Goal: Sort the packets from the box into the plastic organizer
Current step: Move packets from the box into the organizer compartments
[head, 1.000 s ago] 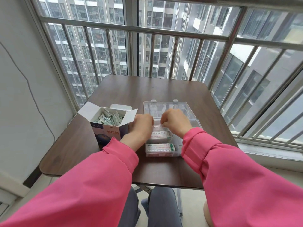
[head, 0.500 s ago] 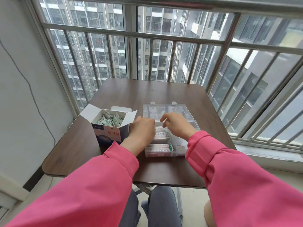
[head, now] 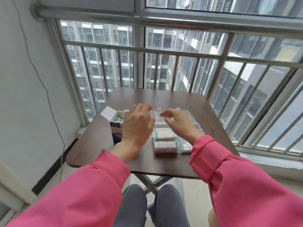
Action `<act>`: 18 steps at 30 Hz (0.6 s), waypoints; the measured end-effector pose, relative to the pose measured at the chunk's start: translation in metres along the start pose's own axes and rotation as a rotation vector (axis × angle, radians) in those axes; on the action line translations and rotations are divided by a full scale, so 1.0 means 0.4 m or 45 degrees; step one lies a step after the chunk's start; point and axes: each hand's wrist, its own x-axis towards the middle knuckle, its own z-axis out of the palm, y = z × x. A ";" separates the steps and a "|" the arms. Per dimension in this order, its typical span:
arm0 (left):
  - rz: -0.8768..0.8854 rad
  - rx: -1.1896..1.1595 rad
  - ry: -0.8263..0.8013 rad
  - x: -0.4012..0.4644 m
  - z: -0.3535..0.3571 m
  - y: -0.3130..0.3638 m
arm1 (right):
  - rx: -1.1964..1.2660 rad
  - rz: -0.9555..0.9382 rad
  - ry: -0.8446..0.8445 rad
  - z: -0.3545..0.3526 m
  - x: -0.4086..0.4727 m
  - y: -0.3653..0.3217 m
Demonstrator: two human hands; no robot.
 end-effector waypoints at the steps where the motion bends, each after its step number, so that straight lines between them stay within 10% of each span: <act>1: -0.062 0.033 -0.053 0.002 -0.015 -0.031 | 0.003 -0.058 0.009 0.009 0.002 -0.021; 9: -0.061 0.243 -1.037 0.037 -0.070 -0.251 | -0.159 -0.218 -0.083 0.116 0.039 -0.122; 18: -0.073 0.092 -0.721 0.010 -0.046 -0.254 | -0.380 0.000 -0.052 0.196 0.103 -0.154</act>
